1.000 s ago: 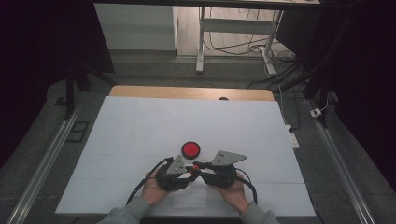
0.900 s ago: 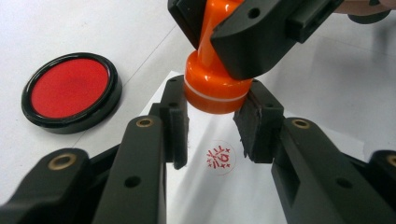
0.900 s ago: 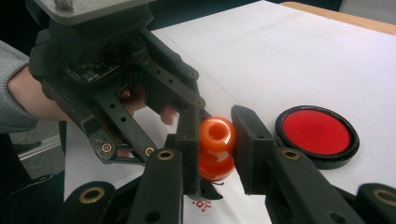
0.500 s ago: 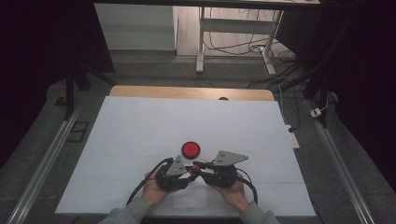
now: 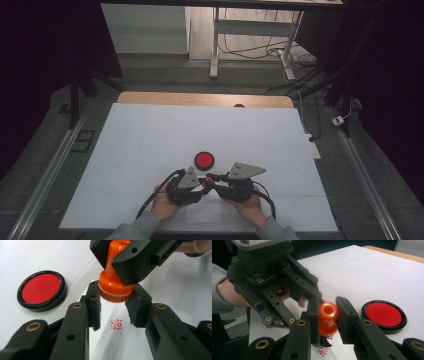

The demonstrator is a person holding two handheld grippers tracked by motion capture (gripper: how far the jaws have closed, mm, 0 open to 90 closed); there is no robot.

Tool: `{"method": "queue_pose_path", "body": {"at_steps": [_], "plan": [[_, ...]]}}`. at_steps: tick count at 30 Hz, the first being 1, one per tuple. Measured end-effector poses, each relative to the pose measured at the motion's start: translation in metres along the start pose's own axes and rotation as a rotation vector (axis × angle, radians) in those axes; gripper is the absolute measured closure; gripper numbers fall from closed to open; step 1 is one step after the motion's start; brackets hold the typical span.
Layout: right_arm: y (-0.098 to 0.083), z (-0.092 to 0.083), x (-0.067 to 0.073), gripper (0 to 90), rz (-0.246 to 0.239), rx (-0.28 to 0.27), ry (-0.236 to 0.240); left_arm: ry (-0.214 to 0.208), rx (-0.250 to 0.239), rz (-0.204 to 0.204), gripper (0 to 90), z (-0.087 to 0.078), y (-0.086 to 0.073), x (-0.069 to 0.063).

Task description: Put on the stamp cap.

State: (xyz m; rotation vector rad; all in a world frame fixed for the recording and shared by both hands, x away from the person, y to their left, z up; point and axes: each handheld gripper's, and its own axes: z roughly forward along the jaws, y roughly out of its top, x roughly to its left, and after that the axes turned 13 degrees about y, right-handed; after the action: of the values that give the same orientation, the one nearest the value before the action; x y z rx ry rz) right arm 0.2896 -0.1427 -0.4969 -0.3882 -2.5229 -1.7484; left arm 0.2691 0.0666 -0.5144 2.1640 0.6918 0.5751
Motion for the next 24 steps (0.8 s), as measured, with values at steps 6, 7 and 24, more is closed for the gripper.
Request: {"method": "queue_pose_path", "body": {"at_steps": [6, 7, 24], "plan": [[-0.0009, 0.0003, -0.0014, 73.4, 0.005, -0.007, 0.005, -0.008, 0.001, -0.003, 64.9, 0.0005, -0.0001, 0.0014], [-0.0007, 0.0004, -0.0013, 73.4, 0.006, -0.001, 0.005, -0.015, 0.008, -0.003, 64.8, 0.0012, -0.0003, 0.0016], [0.0065, -0.0033, -0.0008, 73.0, -0.027, 0.006, -0.015, -0.019, -0.004, -0.027, 55.1, 0.0009, -0.0001, 0.0045]]}}
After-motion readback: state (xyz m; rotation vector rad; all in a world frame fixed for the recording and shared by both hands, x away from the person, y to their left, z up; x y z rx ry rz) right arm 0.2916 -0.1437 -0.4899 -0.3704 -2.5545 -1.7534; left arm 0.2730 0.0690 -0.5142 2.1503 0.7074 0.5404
